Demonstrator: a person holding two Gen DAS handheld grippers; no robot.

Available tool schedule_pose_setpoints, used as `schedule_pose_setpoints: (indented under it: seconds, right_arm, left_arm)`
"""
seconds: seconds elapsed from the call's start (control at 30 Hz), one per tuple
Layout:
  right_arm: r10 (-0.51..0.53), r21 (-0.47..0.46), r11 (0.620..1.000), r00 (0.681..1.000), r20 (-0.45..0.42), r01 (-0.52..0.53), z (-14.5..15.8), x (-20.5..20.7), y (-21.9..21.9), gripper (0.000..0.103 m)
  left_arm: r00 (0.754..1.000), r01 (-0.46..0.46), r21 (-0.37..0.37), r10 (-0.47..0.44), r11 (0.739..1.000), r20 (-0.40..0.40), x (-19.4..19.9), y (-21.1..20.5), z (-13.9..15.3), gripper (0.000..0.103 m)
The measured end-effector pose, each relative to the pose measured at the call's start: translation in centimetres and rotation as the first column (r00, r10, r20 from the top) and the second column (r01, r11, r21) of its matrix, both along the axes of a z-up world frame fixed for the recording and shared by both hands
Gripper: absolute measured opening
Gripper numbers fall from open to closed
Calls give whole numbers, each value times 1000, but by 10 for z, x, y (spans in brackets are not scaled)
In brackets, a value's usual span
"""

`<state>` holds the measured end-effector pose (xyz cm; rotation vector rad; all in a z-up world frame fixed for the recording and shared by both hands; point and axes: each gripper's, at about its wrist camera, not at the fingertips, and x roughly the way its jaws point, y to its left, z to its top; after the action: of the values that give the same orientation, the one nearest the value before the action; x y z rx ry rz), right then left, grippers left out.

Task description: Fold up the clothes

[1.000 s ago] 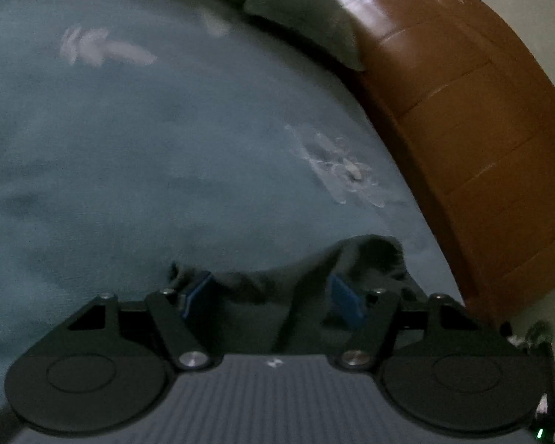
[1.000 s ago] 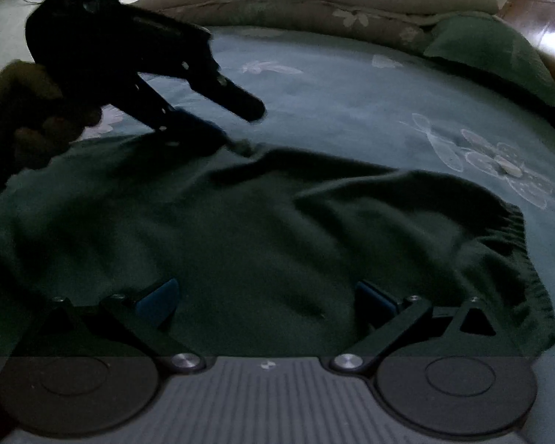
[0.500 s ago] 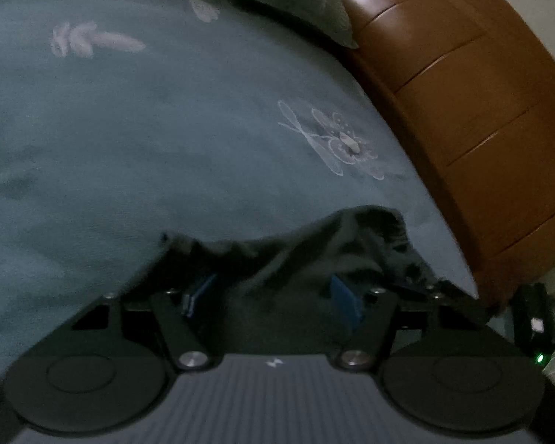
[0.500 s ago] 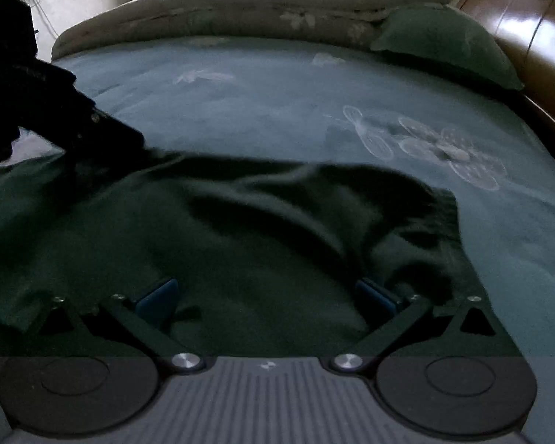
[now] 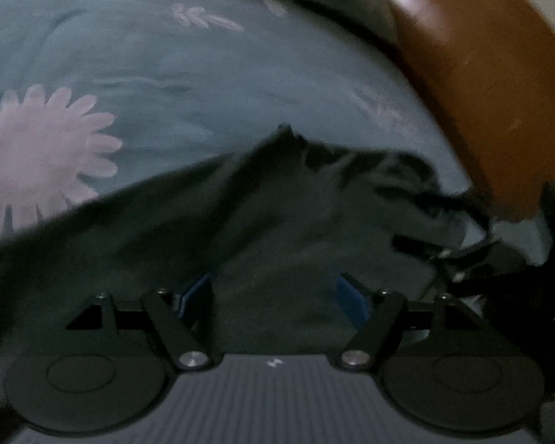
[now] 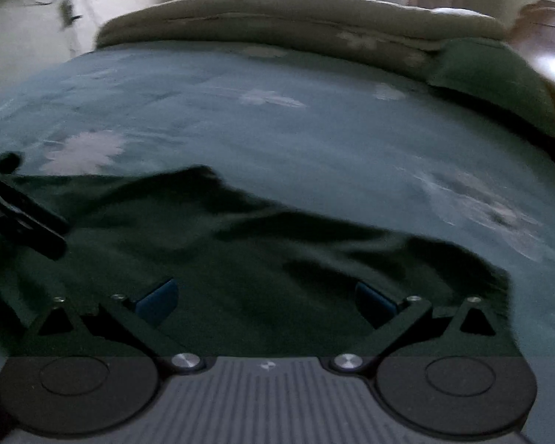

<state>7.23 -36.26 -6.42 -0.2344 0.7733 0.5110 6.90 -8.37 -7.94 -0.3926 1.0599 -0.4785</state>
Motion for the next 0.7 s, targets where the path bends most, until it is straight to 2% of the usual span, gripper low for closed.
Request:
schedule_pose_setpoints:
  seconds: [0.17, 0.3, 0.5, 0.63, 0.7]
  right_arm:
    - [99, 0, 995, 995, -29, -99, -5, -3, 37, 103]
    - [114, -5, 993, 991, -68, -115, -8, -10, 55, 103]
    - [90, -25, 995, 990, -110, -94, -15, -23, 78, 103]
    - [67, -44, 996, 990, -121, -73, -17, -30, 95, 103]
    - [61, -44, 997, 990, -126, -68, -14, -32, 105, 103]
  left_arm:
    - [997, -41, 34, 38, 999, 67, -15, 16, 29, 74]
    - [986, -139, 91, 129, 986, 110, -38, 61, 55, 75]
    - [942, -326, 220, 297, 919, 155, -74, 140, 72, 75]
    - [910, -412, 201, 393, 889, 130, -95, 186, 61, 75]
    - [896, -443, 167, 430, 881, 108, -102, 206, 51, 75]
